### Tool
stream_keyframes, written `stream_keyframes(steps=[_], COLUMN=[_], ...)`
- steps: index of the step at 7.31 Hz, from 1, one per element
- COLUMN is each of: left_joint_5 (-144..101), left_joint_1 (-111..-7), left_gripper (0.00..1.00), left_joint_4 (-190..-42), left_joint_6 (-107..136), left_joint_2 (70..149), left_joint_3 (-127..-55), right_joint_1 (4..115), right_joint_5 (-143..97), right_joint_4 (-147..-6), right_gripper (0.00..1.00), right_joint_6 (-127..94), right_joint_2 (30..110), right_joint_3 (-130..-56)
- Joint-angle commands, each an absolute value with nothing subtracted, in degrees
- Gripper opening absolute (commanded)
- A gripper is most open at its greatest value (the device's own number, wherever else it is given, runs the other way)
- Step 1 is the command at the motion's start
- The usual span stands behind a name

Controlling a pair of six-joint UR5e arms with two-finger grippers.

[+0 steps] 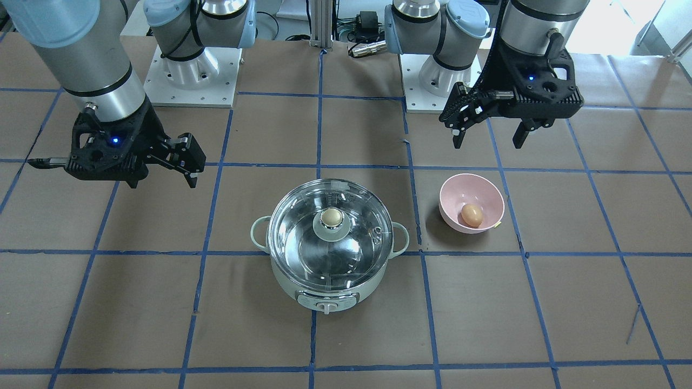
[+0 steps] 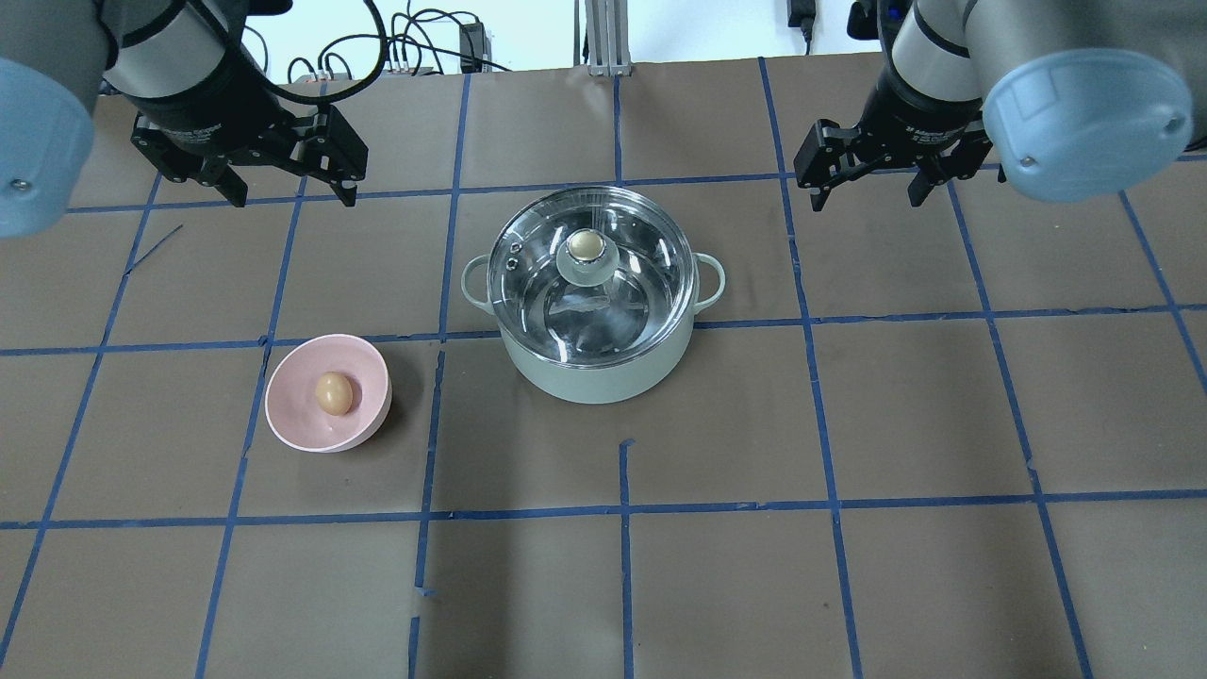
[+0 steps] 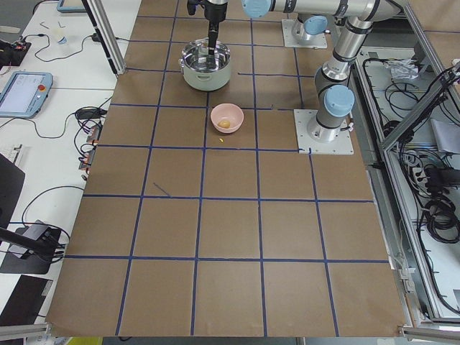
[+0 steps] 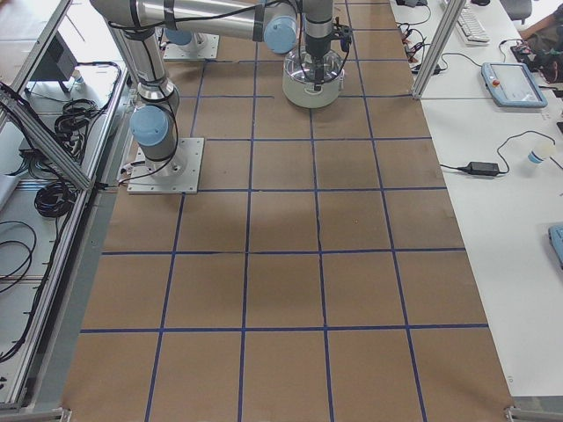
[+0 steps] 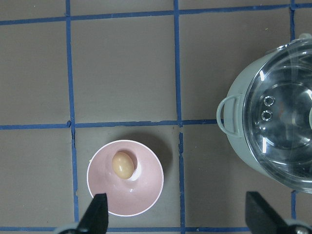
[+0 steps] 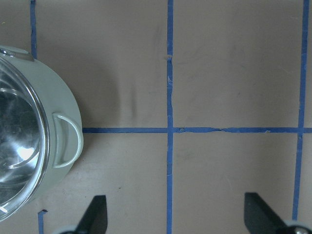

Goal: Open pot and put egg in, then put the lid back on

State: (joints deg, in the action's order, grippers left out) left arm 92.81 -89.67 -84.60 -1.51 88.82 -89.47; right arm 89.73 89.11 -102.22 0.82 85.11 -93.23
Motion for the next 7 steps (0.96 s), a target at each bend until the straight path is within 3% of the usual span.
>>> stream_keyframes(steps=[1, 7], left_joint_5=[92.6, 91.6], left_joint_1=[-89.6, -89.3], left_gripper=[1.0, 1.0], left_joint_4=[-84.6, -85.8], left_joint_6=[-1.6, -2.5], left_joint_2=[88.8, 88.8], left_joint_3=[-89.5, -93.5], right_joint_1=[89.7, 89.9], right_joint_5=[89.2, 88.8], right_joint_4=[-102.2, -105.2], right_gripper=[1.0, 1.0], right_joint_6=[0.6, 0.2], right_joint_2=[85.0, 84.5], right_joint_3=[-93.4, -93.1])
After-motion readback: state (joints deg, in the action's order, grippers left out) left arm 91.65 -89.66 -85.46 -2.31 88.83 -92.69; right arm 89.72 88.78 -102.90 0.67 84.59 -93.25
